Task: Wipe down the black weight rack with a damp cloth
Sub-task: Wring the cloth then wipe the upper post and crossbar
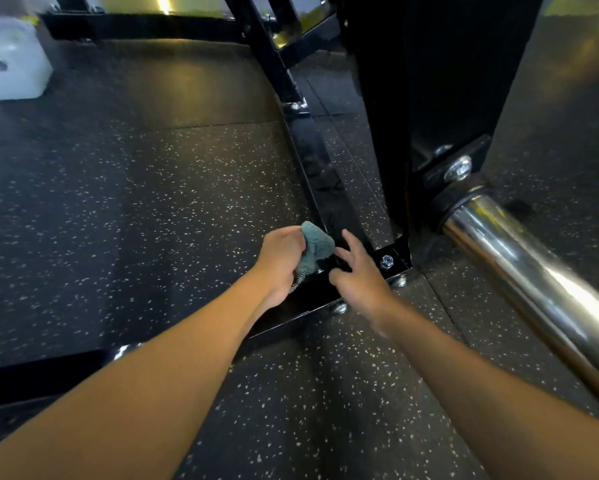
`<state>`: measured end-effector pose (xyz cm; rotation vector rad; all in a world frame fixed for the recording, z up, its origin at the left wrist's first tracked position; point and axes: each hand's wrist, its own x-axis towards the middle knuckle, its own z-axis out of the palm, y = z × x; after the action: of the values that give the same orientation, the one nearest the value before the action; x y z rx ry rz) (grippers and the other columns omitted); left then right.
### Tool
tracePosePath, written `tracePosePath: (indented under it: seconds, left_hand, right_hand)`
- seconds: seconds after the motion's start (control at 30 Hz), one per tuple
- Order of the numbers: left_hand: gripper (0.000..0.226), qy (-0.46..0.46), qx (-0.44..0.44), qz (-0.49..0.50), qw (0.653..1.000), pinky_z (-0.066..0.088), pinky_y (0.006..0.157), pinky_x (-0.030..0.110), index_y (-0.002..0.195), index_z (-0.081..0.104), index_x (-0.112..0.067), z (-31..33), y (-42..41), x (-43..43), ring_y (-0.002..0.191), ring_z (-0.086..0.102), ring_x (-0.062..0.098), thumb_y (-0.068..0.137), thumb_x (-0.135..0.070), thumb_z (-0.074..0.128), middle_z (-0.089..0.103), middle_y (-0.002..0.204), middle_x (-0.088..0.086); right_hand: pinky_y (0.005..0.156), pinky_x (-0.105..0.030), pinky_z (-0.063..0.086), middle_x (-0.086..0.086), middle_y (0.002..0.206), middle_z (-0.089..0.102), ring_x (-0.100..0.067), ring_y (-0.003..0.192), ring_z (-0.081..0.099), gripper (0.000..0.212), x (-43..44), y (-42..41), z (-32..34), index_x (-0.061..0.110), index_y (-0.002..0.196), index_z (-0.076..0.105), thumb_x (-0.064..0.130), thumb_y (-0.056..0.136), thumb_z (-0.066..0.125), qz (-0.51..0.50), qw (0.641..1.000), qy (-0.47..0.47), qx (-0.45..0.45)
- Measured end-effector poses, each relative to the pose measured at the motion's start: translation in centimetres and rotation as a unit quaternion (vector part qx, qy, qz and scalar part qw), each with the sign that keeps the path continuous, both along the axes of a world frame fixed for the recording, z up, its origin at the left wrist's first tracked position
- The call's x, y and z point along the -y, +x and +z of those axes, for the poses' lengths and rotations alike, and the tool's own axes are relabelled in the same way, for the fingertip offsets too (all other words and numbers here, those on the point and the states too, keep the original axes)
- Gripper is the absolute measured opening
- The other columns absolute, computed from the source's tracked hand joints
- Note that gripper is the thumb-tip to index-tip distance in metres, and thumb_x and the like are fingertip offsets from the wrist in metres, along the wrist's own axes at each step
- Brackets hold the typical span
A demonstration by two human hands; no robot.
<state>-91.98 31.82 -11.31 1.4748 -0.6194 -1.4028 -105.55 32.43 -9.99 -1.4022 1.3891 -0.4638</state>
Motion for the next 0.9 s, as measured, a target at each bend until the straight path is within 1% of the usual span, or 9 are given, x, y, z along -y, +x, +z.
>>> tracePosePath:
  seconds: [0.03,0.13,0.2,0.27,0.37,0.47,0.57,0.77,0.9]
  left_hand:
    - [0.041,0.006,-0.033,0.010,0.999,0.053,0.098,0.047,0.102,0.070,0.001,1.6,0.8,-1.1,0.104,0.067,0.037,0.092,0.005,0.030,0.072,0.105,0.020]
    - [0.044,0.037,-0.123,0.040,0.991,0.054,0.089,0.045,0.121,0.059,0.003,8.1,3.2,-5.5,0.100,0.064,0.037,0.090,0.004,0.027,0.066,0.114,0.026]
    - [0.049,0.055,-0.176,0.060,0.981,0.053,0.096,0.051,0.128,0.055,0.001,13.3,4.8,-8.8,0.109,0.063,0.041,0.088,0.004,0.027,0.063,0.123,0.030]
    - [0.049,0.062,-0.212,0.076,0.972,0.049,0.101,0.055,0.128,0.055,0.000,19.3,6.5,-12.3,0.117,0.060,0.045,0.088,0.002,0.028,0.061,0.127,0.030]
    - [0.039,0.070,-0.219,0.071,0.971,0.048,0.099,0.053,0.122,0.058,0.002,29.6,8.9,-17.5,0.109,0.062,0.040,0.093,-0.012,0.036,0.060,0.127,0.031]
    - [0.027,0.081,-0.126,0.047,0.988,0.052,0.096,0.054,0.119,0.064,-0.005,40.2,10.1,-22.5,0.107,0.067,0.038,0.097,-0.017,0.055,0.068,0.118,0.023]
    - [0.018,0.078,-0.039,0.036,0.996,0.056,0.091,0.056,0.113,0.067,-0.010,50.9,11.2,-27.4,0.102,0.071,0.033,0.096,-0.012,0.064,0.074,0.107,0.015]
    - [0.014,0.032,0.043,0.076,0.996,0.059,0.088,0.048,0.106,0.068,-0.014,69.1,14.2,-38.1,0.096,0.073,0.025,0.094,-0.019,0.068,0.076,0.100,0.007]
    - [0.005,-0.004,0.093,0.129,0.987,0.057,0.082,0.046,0.100,0.064,-0.019,76.3,15.6,-44.9,0.092,0.070,0.025,0.095,-0.019,0.065,0.072,0.105,0.011]
  right_hand:
    - [0.097,-0.027,0.032,0.010,0.147,0.044,-0.007,0.121,0.043,0.075,-0.9,1.0,1.8,0.031,0.156,0.017,0.006,0.094,0.052,-0.035,0.998,0.029,0.049]
    - [0.102,-0.030,0.039,0.001,0.140,0.055,-0.011,0.122,0.054,0.073,-4.7,4.1,7.4,0.032,0.155,0.022,0.015,0.094,0.059,-0.077,0.984,0.082,0.139]
    - [0.104,-0.037,0.044,0.001,0.139,0.054,-0.014,0.120,0.058,0.076,-7.6,6.2,12.1,0.037,0.154,0.022,0.020,0.093,0.065,-0.084,0.974,0.108,0.179]
    - [0.098,-0.040,0.049,0.003,0.136,0.053,-0.016,0.116,0.061,0.073,-10.3,7.9,17.6,0.039,0.152,0.026,0.021,0.093,0.067,-0.107,0.959,0.139,0.222]
    - [0.096,-0.044,0.052,0.003,0.124,0.061,-0.016,0.108,0.065,0.049,-14.9,10.2,27.8,0.031,0.138,0.046,0.019,0.095,0.065,-0.115,0.951,0.166,0.233]
    - [0.087,-0.047,0.058,-0.009,0.114,0.067,-0.027,0.102,0.068,0.022,-19.5,11.9,37.9,0.018,0.114,0.060,0.011,0.094,0.064,-0.122,0.965,0.136,0.189]
    - [0.073,-0.041,0.059,-0.014,0.110,0.066,-0.030,0.098,0.066,0.015,-23.2,13.0,48.5,0.017,0.102,0.062,0.004,0.095,0.059,-0.126,0.977,0.087,0.145]
    - [0.080,-0.052,0.059,-0.009,0.114,0.060,-0.028,0.102,0.065,0.024,-31.7,15.3,66.7,0.022,0.109,0.055,0.001,0.097,0.052,-0.050,0.987,0.024,0.152]
    - [0.084,-0.039,0.058,-0.003,0.115,0.056,-0.014,0.095,0.060,0.032,-37.5,18.1,73.8,0.024,0.116,0.050,-0.001,0.095,0.054,-0.005,0.986,-0.070,0.151]
